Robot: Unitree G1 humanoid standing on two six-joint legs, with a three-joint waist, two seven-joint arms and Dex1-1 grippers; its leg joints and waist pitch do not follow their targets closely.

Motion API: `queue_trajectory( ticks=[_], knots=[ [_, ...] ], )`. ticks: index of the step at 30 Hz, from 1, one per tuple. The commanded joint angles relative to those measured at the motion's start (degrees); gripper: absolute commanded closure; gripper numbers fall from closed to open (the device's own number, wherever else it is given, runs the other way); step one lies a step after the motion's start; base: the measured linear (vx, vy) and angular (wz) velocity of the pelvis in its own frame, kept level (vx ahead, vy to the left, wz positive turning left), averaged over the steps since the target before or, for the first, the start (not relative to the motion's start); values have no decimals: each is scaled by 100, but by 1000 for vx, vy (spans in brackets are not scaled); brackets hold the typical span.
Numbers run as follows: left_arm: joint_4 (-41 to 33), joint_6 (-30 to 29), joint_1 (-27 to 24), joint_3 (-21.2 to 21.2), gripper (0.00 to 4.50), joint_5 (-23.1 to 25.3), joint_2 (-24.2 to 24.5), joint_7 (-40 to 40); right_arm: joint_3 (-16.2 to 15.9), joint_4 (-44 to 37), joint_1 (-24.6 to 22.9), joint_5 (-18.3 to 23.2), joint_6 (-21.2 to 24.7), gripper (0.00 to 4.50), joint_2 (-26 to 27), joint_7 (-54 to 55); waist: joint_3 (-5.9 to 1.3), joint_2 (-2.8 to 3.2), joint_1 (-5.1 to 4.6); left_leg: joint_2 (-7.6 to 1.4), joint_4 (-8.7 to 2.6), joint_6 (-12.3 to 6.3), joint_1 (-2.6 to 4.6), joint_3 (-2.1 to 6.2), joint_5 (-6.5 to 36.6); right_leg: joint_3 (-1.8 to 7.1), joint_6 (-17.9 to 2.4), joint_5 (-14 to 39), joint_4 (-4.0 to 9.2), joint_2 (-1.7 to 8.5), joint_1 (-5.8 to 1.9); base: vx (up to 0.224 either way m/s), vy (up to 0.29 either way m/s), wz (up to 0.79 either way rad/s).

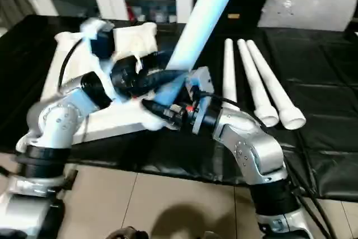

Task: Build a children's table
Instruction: Insert table leg to table base

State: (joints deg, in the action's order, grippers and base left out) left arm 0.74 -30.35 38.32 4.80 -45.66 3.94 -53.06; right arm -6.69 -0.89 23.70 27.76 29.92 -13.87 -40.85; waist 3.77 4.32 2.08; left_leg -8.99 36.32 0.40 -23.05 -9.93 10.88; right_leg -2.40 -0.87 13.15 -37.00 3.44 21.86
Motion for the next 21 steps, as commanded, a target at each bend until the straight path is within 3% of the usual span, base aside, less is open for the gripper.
queue_trajectory(
  ticks=[1, 3, 4, 5, 6, 7, 8, 9, 10, 11, 12, 13, 14, 16, 17, 19, 21],
  knots=[
    [-122, 135, -13, 233, 0, 0, 19, 368, 205, 34, 41, -134, -167, 256, 101, 311, -442, -94, -12, -370, -415, -221, 133, 144, 642, 252, -1454, 334, 456, 456, -270, 0, 0, 0],
    [-234, 194, -104, 352, 0, 144, 41, 654, 265, 132, 106, -371, -258, 256, 186, 677, -440, -94, -37, -361, -415, -198, 119, 144, 631, 256, -1390, 420, 467, 459, -275, 0, 0, 0],
    [-266, 208, -153, 415, 0, 235, 56, 842, 253, 171, 119, -568, -355, 256, 188, 870, -437, -63, -50, -363, -416, -137, 115, 150, 624, 249, -1352, 470, 472, 453, -261, 0, 0, 0],
    [-263, 284, -201, 450, 0, 464, 92, 1126, 268, 146, 107, -607, -304, 256, 185, 993, -436, -71, -55, -353, -418, -123, 130, 141, 652, 251, -1338, 512, 488, 443, -255, 0, 0, 0],
    [-253, 442, -266, 463, 0, 768, 128, 1429, 316, 54, 58, -575, -347, 256, 225, 1096, -429, -32, -63, -355, -423, -110, 132, 153, 697, 255, -1258, 495, 493, 430, -261, 0, 0, 0],
    [-253, 442, -266, 463, 0, 768, 128, 1429, 316, 54, 58, -575, -347, 256, 225, 1096, -435, -34, -64, -355, -424, -114, 137, 152, 715, 258, -1238, 496, 495, 430, -262, 0, 0, 0],
    [-174, 481, -331, 448, 0, 1160, 233, 1833, 322, -56, -11, -762, -455, 256, 252, 1371, -423, 8, -53, -354, -429, -106, 139, 161, 725, 254, -1229, 495, 486, 434, -253, 0, 0, 0],
    [-80, 569, -446, 376, 0, 1699, 385, 2310, 310, -162, -122, -1033, -786, 256, 305, 1617, -404, 15, -65, -374, -458, -45, 141, 175, 816, 250, -1133, 466, 495, 413, -223, 0, 0, 0],
    [-43, 587, -491, 361, 0, 1875, 436, 2482, 315, -204, -162, -1119, -877, 256, 329, 1718, -406, 8, -79, -377, -457, -21, 139, 179, 839, 253, -1095, 426, 489, 414, -225, 0, 0, 0],
    [90, 762, -735, 274, 0, 2574, 620, 3131, 342, -497, -352, -1063, -436, 256, 362, 1907, -396, 16, -89, -360, -465, -15, 135, 183, 855, 250, -1033, 393, 493, 400, -239, 0, 0, 0],
    [119, 930, -901, 228, 0, 2919, 694, 3397, 352, -678, -479, -988, -209, 256, 373, 1943, -392, 20, -89, -367, -480, -24, 145, 201, 872, 255, -974, 378, 505, 398, -250, 0, 0, 0],
    [60, 958, -1060, 208, 0, 3029, 716, 3468, 338, -792, -576, -1105, -286, 256, 386, 2046, -395, -5, -86, -359, -493, -46, 145, 200, 890, 250, -912, 402, 508, 407, -260, 0, 0, 0],
    [-198, 721, -1344, 172, 0, 3088, 706, 3625, 374, -956, -734, -1220, -288, 256, 469, 2285, -416, 9, -86, -367, -494, -32, 144, 203, 836, 248, -900, 361, 503, 417, -266, 0, 0, 0],
    [-826, 274, -1902, 132, 0, 3098, 624, 3849, 444, -1298, -1045, -1413, -183, 256, 607, 2756, -435, 10, -84, -413, -505, -37, 155, 202, 512, 239, -1078, -131, 443, 423, -223, 0, 0, 0],
    [-861, 257, -1930, 130, 0, 3097, 616, 3859, 446, -1315, -1061, -1419, -174, 256, 613, 2780, -433, 15, -76, -410, -509, -80, 150, 199, 477, 236, -1112, -187, 456, 426, -220, 0, 0, 0],
    [-1269, 349, -2328, 35, 0, 3161, 476, 3920, 470, -1447, -1315, -1400, 116, 256, 670, 3006, -425, 5, -44, -402, -512, -100, 174, 175, 719, 244, -1185, 53, 508, 431, -201, 0, 0, 0],
    [-1415, 346, -2527, -45, 0, 3196, 409, 3997, 502, -1503, -1474, -1384, 355, 256, 720, 3141, -368, 6, -34, -410, -560, -30, 161, 185, 971, 255, -1145, 402, 541, 433, -191, 0, 0, 0]
  ],
)
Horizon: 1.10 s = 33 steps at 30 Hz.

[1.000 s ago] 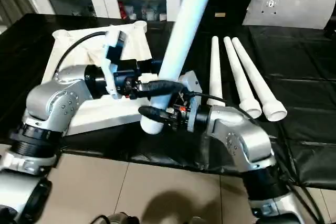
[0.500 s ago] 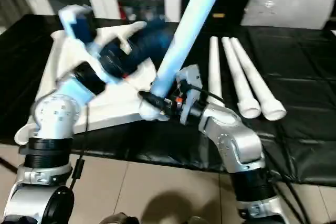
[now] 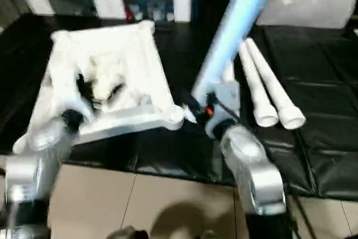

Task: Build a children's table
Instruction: Insert table leg to table base

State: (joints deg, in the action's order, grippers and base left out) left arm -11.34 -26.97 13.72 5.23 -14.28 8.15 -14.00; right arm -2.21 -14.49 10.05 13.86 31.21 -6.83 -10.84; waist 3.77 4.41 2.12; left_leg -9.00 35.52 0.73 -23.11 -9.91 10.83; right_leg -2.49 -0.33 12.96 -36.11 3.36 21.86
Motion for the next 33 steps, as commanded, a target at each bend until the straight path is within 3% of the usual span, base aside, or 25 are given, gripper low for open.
queue_trajectory(
  ticks=[1, 4, 5, 6, 7, 8, 9, 10, 11, 12, 14, 15, 16, 17, 18, 19, 20, 22, 23, 25, 27, 30, 31, 32, 33],
  knots=[
    [-286, 61, -214, -199, 0, 85, -49, 160, 52, -270, -261, 32, 297, 256, 49, 180, -382, -28, -36, -404, -483, 4, 177, 176, 1132, 274, -1133, 646, 471, 448, -201, 0, 0, 0],
    [-253, 106, -275, -269, 0, 164, -92, 281, -44, -420, -384, -149, 242, 256, 45, 275, -396, -66, 10, -305, -351, -350, 48, 120, 1025, 441, -1129, 1032, 588, 730, -293, 0, 0, 0],
    [-236, 49, -285, -279, 0, 232, -116, 372, -26, -422, -422, -313, 223, 256, 94, 457, -384, -93, 48, -319, -169, -624, -26, 199, 819, 596, -1147, 1359, 711, 1006, -338, 0, 0, 0],
    [-231, 85, -282, -293, 0, 303, -122, 421, -4, -416, -436, -374, 180, 256, 125, 535, -383, -114, 100, -310, 99, -154, 209, 56, 1075, 1055, -923, 2233, 865, 822, -138, -28, 77, -33],
    [-219, 75, -266, -287, 0, 416, -126, 539, -50, -384, -433, -516, 24, 256, 62, 539, -345, -125, 185, -272, 148, -49, 45, 188, 1040, 1280, -825, 2746, 887, 875, -302, -28, 77, -33],
    [-214, 74, -262, -279, 0, 427, -133, 560, -65, -374, -430, -557, -14, 256, 42, 541, -333, -114, 211, -296, 119, -27, 24, 235, 985, 1295, -763, 2871, 889, 832, -281, -8, 113, -60],
    [-293, -62, -302, -274, 0, 528, -119, 647, -51, -384, -399, -446, 7, 256, 23, 464, -321, -68, 151, -355, -110, 229, 207, 198, 1128, 1128, -641, 2674, 779, 383, -42, -3, 63, -30],
    [-324, -104, -328, -268, 0, 541, -116, 659, -26, -412, -386, -301, 142, 256, 43, 408, -341, 46, 9, -416, -346, 810, 622, 102, 1740, 726, -354, 1957, 573, -167, 340, -54, 124, -51],
    [-353, -127, -357, -238, 0, 550, -139, 719, 0, -440, -370, -195, 228, 256, 63, 371, -362, 80, -66, -516, -449, 1131, 673, 149, 1847, 566, -164, 1483, 423, -280, 369, -62, 115, -42],
    [-398, -97, -403, -180, 0, 491, -193, 806, -19, -444, -376, -347, 22, 256, 67, 467, -410, 241, -141, -1112, -843, 1563, 590, 210, 1595, 194, 134, 510, -8, -204, 405, -85, 157, -63],
    [-468, -45, -441, -139, 0, 472, -216, 864, -25, -453, -374, -489, -10, 256, 64, 585, -447, 282, -103, -1548, -1026, 1341, 418, 189, 908, -38, 268, 20, -316, -34, 350, -39, 73, -41],
    [-498, -23, -453, -133, 0, 494, -208, 881, -11, -472, -364, -468, 140, 256, 70, 602, -478, 287, -141, -1326, -894, 552, 384, 472, 343, -98, 234, -5, -407, 117, 203, 0, 0, 0],
    [-546, -10, -467, -120, 0, 491, -212, 882, -14, -493, -376, -305, 173, 256, 53, 398, -510, 188, -123, -1257, -765, 1, 502, 366, 411, -9, -58, -50, -229, 266, 300, 0, 0, 0],
    [-554, 0, -473, -127, 0, 519, -204, 895, -28, -527, -420, -268, 174, 256, 44, 334, -514, 143, -132, -1132, -681, -194, 465, 323, 530, 48, -272, -168, -105, 336, 210, -33, -116, 6],
    [-559, 17, -482, -138, 0, 567, -183, 913, -48, -580, -484, -250, 215, 256, 41, 303, -549, -52, -114, -444, -313, -369, 241, 4, 764, 195, -707, -723, 278, 447, -24, -44, -140, -1],
    [-557, 27, -493, -145, 0, 571, -188, 908, -15, -608, -515, -167, 287, 256, 85, 287, -550, -189, 109, -90, -6, -440, -34, -27, 534, 400, -470, -702, 509, 825, -229, -44, -140, -1],
    [-556, 37, -508, -149, 0, 569, -198, 904, 25, -658, -555, -3, 376, 256, 136, 217, -515, -217, 144, -133, -37, -468, -24, 33, 459, 420, -228, -314, 570, 817, -184, -59, -136, 2],
    [-624, 22, -583, -159, 0, 529, -222, 875, 64, -862, -710, 350, 482, 256, 217, 46, -451, -129, 142, -209, -220, -280, -75, 131, 379, 246, 212, 1593, 655, 596, -204, -52, -115, -2],
    [-672, 40, -640, -181, 0, 530, -212, 853, 59, -888, -753, 457, 427, 256, 232, -43, -447, -184, 134, -251, -258, -229, -55, 145, 461, 230, 234, 1890, 675, 549, -189, -43, -68, -4],
    [-782, 34, -720, -193, 0, 474, -176, 776, 52, -876, -768, 487, 414, 256, 248, -40, -414, -83, 65, -363, -403, 21, 12, 226, 959, 156, 90, 2358, 650, 429, -136, 0, 0, 0],
    [-947, -37, -857, -200, 0, 426, -118, 708, 1, -854, -759, 454, 384, 256, 234, -77, -423, -77, 49, -433, -463, 135, 98, 262, 1309, 173, -90, 2167, 605, 408, -92, 0, 0, 0],
    [-1079, -75, -953, -186, 0, 395, -115, 697, -44, -842, -728, 498, 375, 256, 211, -208, -394, -99, 6, -460, -537, 222, 129, 274, 1647, 195, -326, 1891, 588, 434, -110, 0, 0, 0],
    [-1158, -78, -1028, -153, 0, 374, -122, 699, -87, -809, -687, 550, 338, 256, 227, -320, -359, -56, 41, -267, -705, -175, -158, 467, 2012, -146, -586, 2074, 472, 542, -327, 0, 0, 0],
    [-1190, -85, -1061, -145, 0, 376, -125, 706, -124, -793, -667, 550, 301, 256, 212, -389, -389, -121, 54, -228, -621, -227, -56, 477, 2338, -177, -606, 2420, 580, 629, -308, 7, 31, 38],
    [-1216, -89, -1094, -144, 0, 392, -122, 715, -176, -768, -645, 525, 291, 256, 186, -438, -349, -127, -15, -197, -479, -271, -76, 554, 2602, -216, -656, 3081, 690, 842, -471, 29, 30, 50]
  ],
)
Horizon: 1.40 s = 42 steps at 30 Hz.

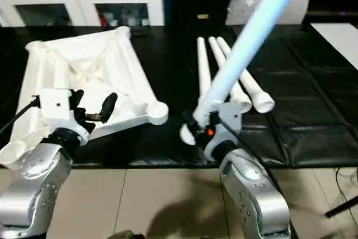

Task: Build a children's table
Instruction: Insert table leg to table base

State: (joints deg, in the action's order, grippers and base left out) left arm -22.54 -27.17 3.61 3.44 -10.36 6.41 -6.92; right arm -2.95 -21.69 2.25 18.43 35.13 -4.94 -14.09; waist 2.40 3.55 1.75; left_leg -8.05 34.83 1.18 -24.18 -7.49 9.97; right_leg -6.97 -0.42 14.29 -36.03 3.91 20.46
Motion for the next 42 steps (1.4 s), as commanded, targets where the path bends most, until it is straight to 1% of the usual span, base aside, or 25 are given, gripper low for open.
queue_trajectory(
  ticks=[1, 4, 5, 6, 7, 9, 11, 12, 13, 14, 17, 19, 20, 21, 22, 23, 24, 25, 26, 27, 29, 31, 34, 37, 42],
  knots=[
    [-116, -71, -99, 29, 0, 6, 57, 3, -124, -36, 150, 65, -74, 256, -12, -128, -168, -54, 13, -272, -387, -287, -2, 309, 2789, 191, -541, 3428, 772, 809, -410, 29, 30, 50],
    [-156, -69, -151, -8, 0, 14, 125, -37, -186, -25, 202, 135, -53, 256, -60, -183, -9, -22, -102, -196, -114, 24, 82, 295, 3509, -174, -181, 5208, 1102, 872, -716, 57, 38, 54],
    [-115, -74, -153, -44, 0, 27, 160, -82, -205, -30, 209, 109, -82, 256, -89, -224, -16, 137, -212, -418, -127, 317, 686, 342, 4075, -66, -149, 4850, 1043, 571, -283, 61, 51, 47],
    [-85, -80, -153, -68, 0, 35, 183, -114, -218, -33, 213, 89, -102, 256, -108, -254, 7, 182, -324, -719, -679, 694, 889, 736, 5641, -36, -222, 2721, 270, 147, -284, 85, 69, 13],
    [-29, -96, -156, -131, 0, 50, 224, -178, -212, -41, 210, 77, -138, 256, -119, -283, -39, 167, -342, -846, -1039, 569, 889, 895, 5863, 125, -122, 1068, -228, -6, -327, 85, 69, 13],
    [105, -24, -167, -401, 0, 213, 377, -367, -190, -64, 197, 39, -192, 256, -191, -349, -25, 143, -389, -813, -979, 236, 1004, 849, 5624, 289, -17, 502, -321, 38, -103, 134, 32, 6],
    [187, 70, -141, -641, 0, 265, 481, -605, -107, -32, 190, -35, -198, 256, -260, -299, -22, 35, -426, -585, -977, 49, 912, 617, 5308, 341, 5, 497, -53, 117, -183, 126, -12, 8],
    [206, 82, -115, -674, 0, 233, 480, -667, -75, -17, 189, -68, -218, 256, -283, -274, 35, -120, -359, -285, -725, -37, 815, 278, 4797, 600, -104, 1693, 571, 403, -234, 131, -65, 5],
    [257, 68, -52, -644, 0, 160, 437, -684, -41, -10, 194, -105, -245, 256, -317, -244, -46, -320, -198, 6, 172, -391, 414, 95, 2586, 1244, -419, 3822, 1065, 1038, -755, 131, -65, 5],
    [280, 63, -25, -635, 0, 142, 428, -683, -36, -14, 197, -122, -251, 256, -341, -233, -183, -326, -83, -1, 736, -710, -100, 229, 1042, 1509, -632, 3885, 1063, 1247, -1168, 185, -53, -1],
    [347, 60, 20, -611, 0, 88, 410, -645, -80, -42, 213, -221, -289, 256, -471, -247, -272, -245, -81, 93, 555, -687, -359, 223, -8, 1029, -1021, 1959, 838, 598, -1203, 194, -23, -10],
    [347, 100, 3, -605, 0, 59, 341, -618, -81, -84, 211, -299, -342, 256, -577, -252, -313, 12, -145, -31, -63, -870, -58, 151, -674, 538, -966, 1303, 797, 155, -1038, 204, 50, 7],
    [349, 119, 0, -610, 0, 58, 334, -625, -83, -88, 212, -316, -363, 256, -599, -252, -229, 279, -369, -394, -352, -1063, 440, 532, -168, 219, -551, 1172, 420, -177, -685, 222, 82, 1],
    [316, 98, -38, -632, 0, 35, 338, -662, -75, -102, 254, -385, -490, 256, -682, -288, -406, 225, -632, -940, -436, -2145, 1167, 1094, 292, 288, -268, 1128, -316, -146, 19, 229, 45, -1],
    [302, 76, -66, -636, 0, 12, 337, -712, -36, -111, 300, -412, -568, 256, -717, -311, -555, 136, -715, -1131, -205, -3126, 1318, 1313, -1688, 441, 201, 670, -602, 62, 341, 229, 45, -1],
    [301, 70, -77, -635, 0, -1, 334, -741, -11, -116, 324, -418, -597, 256, -726, -318, -531, 169, -679, -1117, -66, -3327, 1294, 1313, -3357, 523, 436, 311, -632, 159, 479, 161, -6, 2],
    [274, 93, -126, -626, 0, -88, 418, -923, 85, -131, 455, -473, -634, 256, -781, -268, -524, -75, -703, -792, 139, -2658, 982, 1048, -7093, 892, 912, -1571, -328, 426, 455, -54, 4, -19],
    [274, 93, -126, -626, 0, -88, 418, -923, 85, -131, 455, -473, -634, 256, -781, -268, -524, -75, -703, -792, 139, -2658, 982, 1048, -7093, 892, 912, -1571, -328, 426, 455, -54, 4, -19],
    [256, 100, -147, -617, 0, -139, 465, -991, 101, -134, 516, -546, -699, 256, -845, -275, -522, -410, -558, 28, 363, -1701, 384, 627, -5250, 1128, 754, -3358, 231, 581, 217, -144, 4, -6],
    [213, 31, -169, -616, 0, -181, 575, -1089, 117, -189, 591, -553, -641, 256, -939, -323, -432, -540, -407, 329, 276, -1047, -26, 342, -1799, 1094, 906, -4464, 272, 652, -69, 0, 0, 0],
    [163, -83, -162, -654, 0, -322, 807, -1425, 165, -253, 701, -362, -424, 256, -1025, -488, -514, -481, -386, 224, 1, -325, 113, 305, -372, 856, 645, -4444, 216, 484, -297, 3, -33, -1],
    [110, -145, -134, -756, 0, -401, 1052, -1769, 156, -224, 727, -301, -359, 256, -1060, -582, -410, -213, -408, -52, -241, -29, 234, 333, 63, 715, -68, -2449, 300, 270, -218, 0, 0, 0],
    [72, -300, -104, -866, 0, -502, 1282, -2131, 155, -113, 666, -119, -336, 256, -979, -631, -260, -160, -406, -245, -404, 242, 348, 288, 1443, 710, -998, 45, 430, 202, -117, -19, -6, 0],
    [-28, -470, -118, -1027, 0, -589, 1577, -2490, 101, -17, 597, -118, -451, 256, -899, -646, -177, -195, -326, -285, -455, 442, 443, 174, 2679, 737, -790, 1889, 579, 242, 28, -56, 11, 4],
    [-35, -713, -25, -1391, 0, -475, 2093, -2849, -38, 149, 598, -175, -394, 256, -894, -757, -178, -185, -315, -274, -494, 501, 346, 148, 2554, 746, -548, 1979, 578, 262, 23, -52, 8, 0]
  ],
)
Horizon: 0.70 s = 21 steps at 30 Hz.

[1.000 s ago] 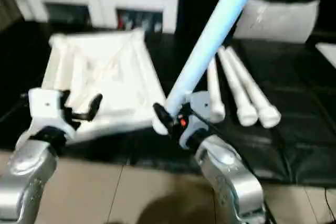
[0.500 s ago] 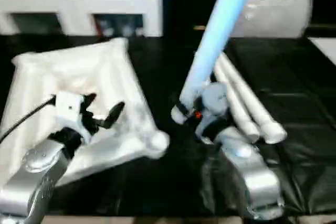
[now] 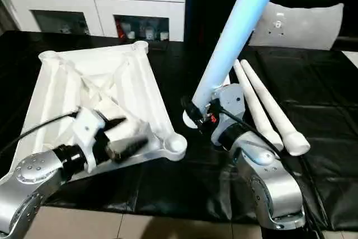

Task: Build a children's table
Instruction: Insert table leg to table base

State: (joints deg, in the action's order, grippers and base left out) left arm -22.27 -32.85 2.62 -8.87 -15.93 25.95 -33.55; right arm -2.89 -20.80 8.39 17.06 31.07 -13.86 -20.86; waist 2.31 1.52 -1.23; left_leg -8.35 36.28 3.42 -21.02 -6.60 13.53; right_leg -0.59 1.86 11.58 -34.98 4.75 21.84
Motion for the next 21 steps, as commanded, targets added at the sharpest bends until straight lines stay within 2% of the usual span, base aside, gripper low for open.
queue_trajectory(
  ticks=[1, 4, 6, 7, 8, 10, 11, 12, 13, 14, 15, 17, 18, 19, 20, 21],
  knots=[
    [-61, -145, 75, -160, 0, 82, 140, -185, -44, 59, -17, -39, 12, 256, -2, -79, -168, 18, -17, -245, -639, 277, 30, 59, 2199, 109, -775, 2251, 473, 178, -114, 0, 0, 0],
    [-66, -321, 135, -277, 0, 7, 374, -553, -143, 144, -56, -122, -188, 256, -14, -111, -104, 79, -10, -235, -643, 257, 24, 44, 2169, 128, -726, 2463, 520, 196, -52, 0, 0, 0],
    [-65, -368, 154, -294, 34, -28, 435, -633, -187, 162, -94, -123, -339, 256, -22, -176, -92, 58, -15, -234, -647, 230, -4, 43, 2114, 126, -761, 2429, 510, 190, -71, 0, 0, 0],
    [-37, -358, 153, -327, 34, 15, 476, -632, -207, 151, -127, -114, -371, 256, -35, -206, -89, 62, -9, -243, -646, 209, 1, 41, 2104, 126, -774, 2417, 509, 193, -60, 0, 0, 0],
    [-8, -349, 144, -360, 38, 55, 511, -624, -215, 130, -160, -72, -345, 256, -48, -241, -96, 51, -9, -243, -637, 190, 5, 36, 2041, 128, -799, 2336, 502, 192, -61, 0, 0, 0],
    [59, -313, 124, -436, 69, 79, 568, -663, -154, 148, -194, 29, -299, 256, -15, -272, -103, 75, -1, -244, -640, 99, -32, 24, 1699, 133, -926, 1906, 463, 186, -99, 0, 0, 0],
    [95, -251, 128, -475, 69, 105, 565, -671, -116, 178, -198, 84, -349, 256, 5, -325, -109, 83, -3, -245, -641, 86, -30, 17, 1661, 131, -954, 1835, 459, 182, -104, 0, 0, 0],
    [190, -37, 120, -588, 82, 239, 589, -708, -63, 216, -243, 128, -519, 256, 89, -362, -141, 69, 0, -249, -639, 45, -53, 10, 1439, 123, -1025, 1536, 433, 176, -141, 0, 0, 0],
    [204, -21, 122, -597, 87, 251, 590, -713, -59, 218, -248, 138, -523, 256, 98, -367, -144, 76, 5, -257, -637, 23, -55, 6, 1356, 125, -1044, 1426, 430, 181, -137, 0, 0, 0],
    [308, 80, 149, -657, 87, 328, 584, -746, -20, 232, -277, 218, -496, 256, 155, -381, -164, 51, 5, -259, -623, -2, -51, -7, 1247, 129, -1073, 1291, 423, 185, -142, 60, -11, -2],
    [402, 121, 198, -692, 112, 368, 559, -771, 36, 257, -286, 298, -364, 256, 191, -349, -173, 65, 11, -255, -615, -41, -61, -17, 947, 131, -1145, 924, 389, 174, -165, 71, -14, -1],
    [622, 229, 266, -728, 128, 431, 513, -786, 133, 381, -335, 511, -216, 256, 308, -334, -217, 98, 31, -237, -540, -152, -26, -46, 167, 124, -1377, -265, 303, 149, -190, 74, -13, 0],
    [658, 194, 284, -736, 134, 430, 502, -763, 73, 389, -391, 520, -217, 256, 255, -420, -229, 96, 38, -230, -524, -179, -33, -45, -20, 117, -1442, -542, 272, 146, -213, 68, -6, -1],
    [674, 177, 297, -742, 142, 417, 528, -783, -40, 351, -444, 465, -204, 256, 173, -492, -260, 258, 51, -213, -482, -177, -16, -30, -380, 79, -1485, -1033, 233, 126, -224, 68, -6, -1],
    [674, 177, 297, -742, 153, 417, 528, -783, -40, 351, -444, 465, -204, 256, 173, -492, -253, 194, 42, -216, -481, -185, -25, -43, -403, 74, -1510, -1163, 236, 112, -231, 0, 0, 0],
    [681, 143, 325, -746, 163, 363, 536, -838, -129, 296, -487, 439, -194, 256, 93, -580, -236, 157, 53, -209, -493, -220, -43, -61, -286, 83, -1566, -1168, 240, 125, -254, 0, 0, 0]
  ],
)
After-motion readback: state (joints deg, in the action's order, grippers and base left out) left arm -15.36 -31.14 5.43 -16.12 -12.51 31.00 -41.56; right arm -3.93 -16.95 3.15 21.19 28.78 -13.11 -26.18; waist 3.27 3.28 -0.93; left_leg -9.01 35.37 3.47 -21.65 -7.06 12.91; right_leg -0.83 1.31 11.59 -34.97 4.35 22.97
